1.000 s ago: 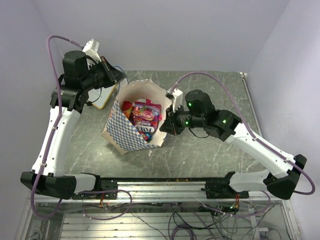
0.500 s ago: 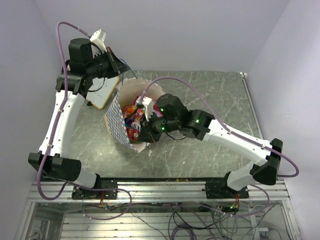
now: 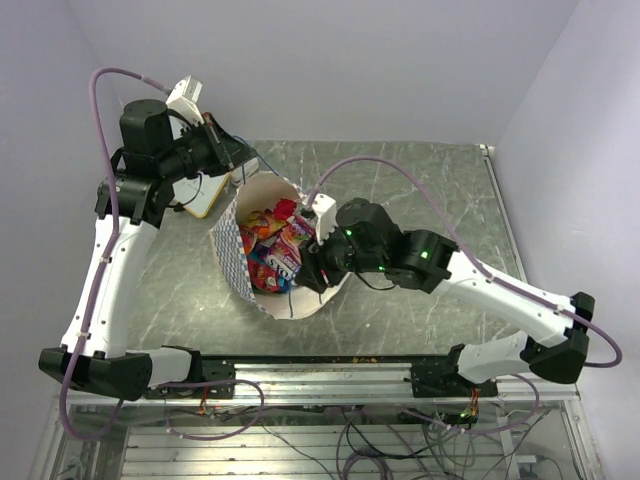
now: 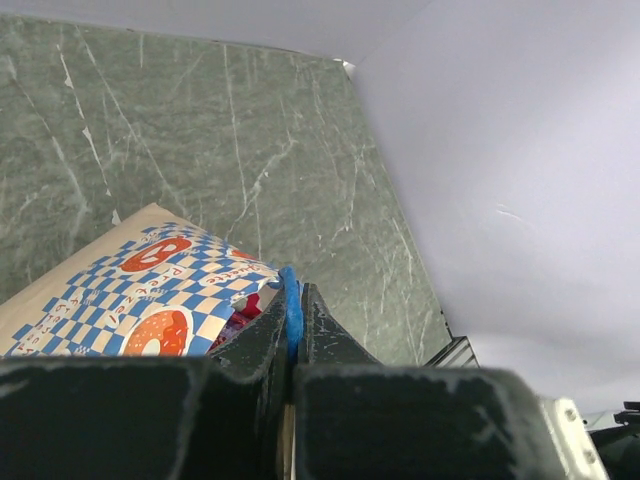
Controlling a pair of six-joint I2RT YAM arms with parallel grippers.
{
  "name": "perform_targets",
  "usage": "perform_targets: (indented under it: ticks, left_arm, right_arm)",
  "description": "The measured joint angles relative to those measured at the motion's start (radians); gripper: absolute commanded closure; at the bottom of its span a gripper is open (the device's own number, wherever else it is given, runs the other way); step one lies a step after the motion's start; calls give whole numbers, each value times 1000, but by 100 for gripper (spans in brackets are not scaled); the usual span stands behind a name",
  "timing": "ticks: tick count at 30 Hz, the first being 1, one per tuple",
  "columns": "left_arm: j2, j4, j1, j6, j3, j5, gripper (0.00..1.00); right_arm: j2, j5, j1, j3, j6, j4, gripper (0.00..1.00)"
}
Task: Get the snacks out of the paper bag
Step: Adjust the paper bag at the center of the board.
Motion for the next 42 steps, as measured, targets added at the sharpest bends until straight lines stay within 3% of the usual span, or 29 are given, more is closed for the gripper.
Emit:
perform_targets:
  ticks: [2, 5, 13, 18, 25, 28, 32, 38, 42]
  left_arm:
    - [-5, -1, 0, -1, 0, -1, 93]
    - [-6, -2, 0, -1, 0, -9, 93]
    - [-3, -9, 0, 0, 0, -28, 93]
    - [9, -9, 0, 0, 1, -31, 93]
    - [39, -32, 0, 12, 23, -45, 93]
    - [45, -42, 0, 17, 31, -47, 93]
    - [47, -70, 0, 26, 39, -54, 93]
    - [43, -72, 0, 28, 23, -53, 93]
    - [44, -79, 0, 30, 13, -53, 93]
  right_arm:
    - [-32, 74, 0, 1, 16, -38, 36]
    - [-58, 181, 0, 19, 36, -119, 33]
    - [-71, 425, 0, 89, 111, -350, 32]
    - [-44, 491, -1, 150, 103, -407, 34]
    - [177, 457, -2, 347, 16, -345, 35]
    - [291, 448, -3, 400, -2, -315, 29]
    - [425, 438, -33, 449, 10, -306, 27]
    - [470, 322, -161, 388, 25, -217, 22]
    - [470, 291, -176, 380, 13, -170, 22]
